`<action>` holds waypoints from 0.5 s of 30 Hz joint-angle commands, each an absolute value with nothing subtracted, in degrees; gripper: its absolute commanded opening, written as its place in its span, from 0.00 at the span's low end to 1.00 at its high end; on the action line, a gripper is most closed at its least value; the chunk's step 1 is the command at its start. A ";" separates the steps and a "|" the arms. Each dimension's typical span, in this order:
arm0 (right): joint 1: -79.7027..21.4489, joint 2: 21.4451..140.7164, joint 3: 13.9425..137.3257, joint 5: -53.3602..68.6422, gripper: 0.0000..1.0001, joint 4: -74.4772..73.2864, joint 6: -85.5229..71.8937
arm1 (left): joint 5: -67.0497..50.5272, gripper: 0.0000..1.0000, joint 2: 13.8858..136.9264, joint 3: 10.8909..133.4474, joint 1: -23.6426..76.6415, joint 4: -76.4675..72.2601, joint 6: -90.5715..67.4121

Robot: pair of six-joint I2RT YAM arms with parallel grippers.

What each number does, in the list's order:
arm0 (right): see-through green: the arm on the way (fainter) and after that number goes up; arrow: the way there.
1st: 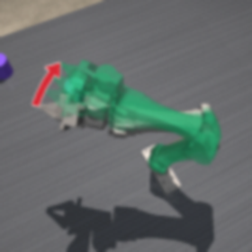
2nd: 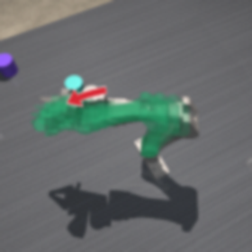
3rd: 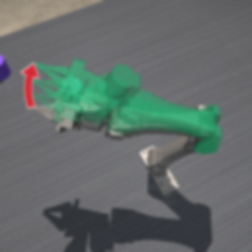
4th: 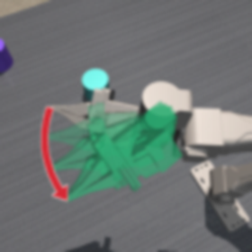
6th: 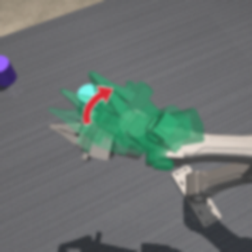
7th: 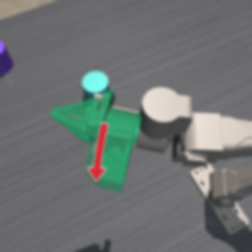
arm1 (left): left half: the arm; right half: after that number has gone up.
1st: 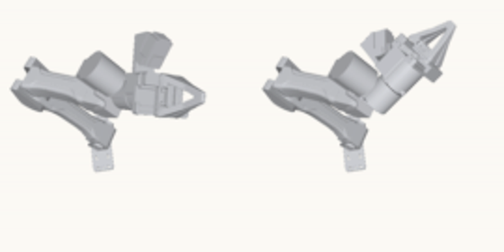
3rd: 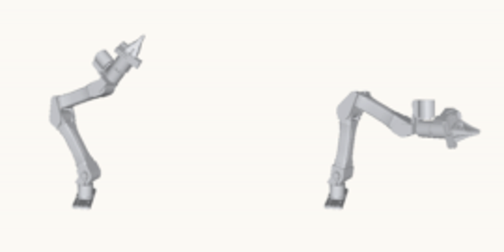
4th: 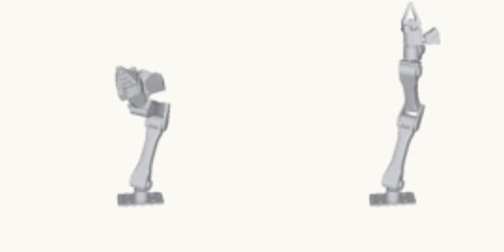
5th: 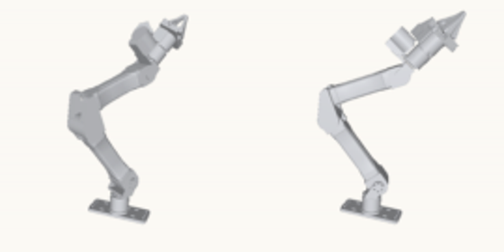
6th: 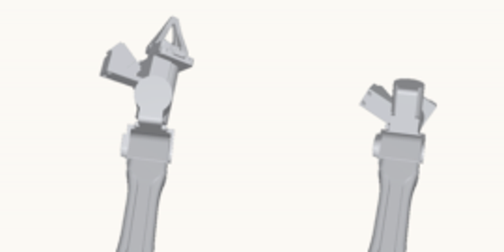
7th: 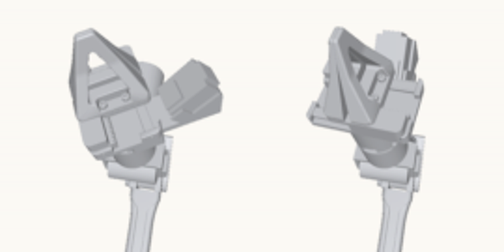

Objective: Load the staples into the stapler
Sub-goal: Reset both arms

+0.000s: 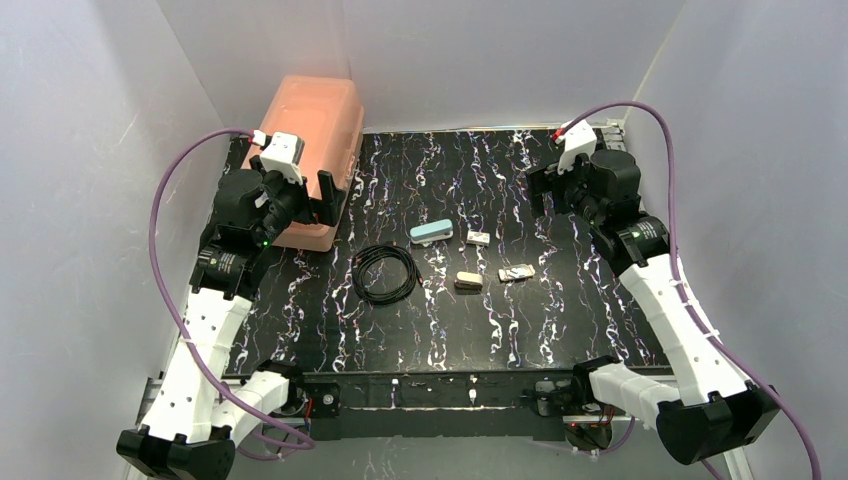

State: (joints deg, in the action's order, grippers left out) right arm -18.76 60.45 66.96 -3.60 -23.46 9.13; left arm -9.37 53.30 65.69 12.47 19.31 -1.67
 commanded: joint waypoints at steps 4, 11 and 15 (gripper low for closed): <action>-18.50 60.70 68.17 -3.79 0.99 -21.29 8.54 | -8.53 0.99 52.89 65.18 11.98 18.56 -1.03; -18.54 60.94 68.60 -4.37 0.99 -21.29 8.20 | -9.04 0.98 53.29 64.96 11.82 18.36 -1.00; -18.54 61.03 68.73 -4.37 0.99 -21.30 8.00 | -9.35 0.99 53.48 64.60 11.78 18.15 -0.96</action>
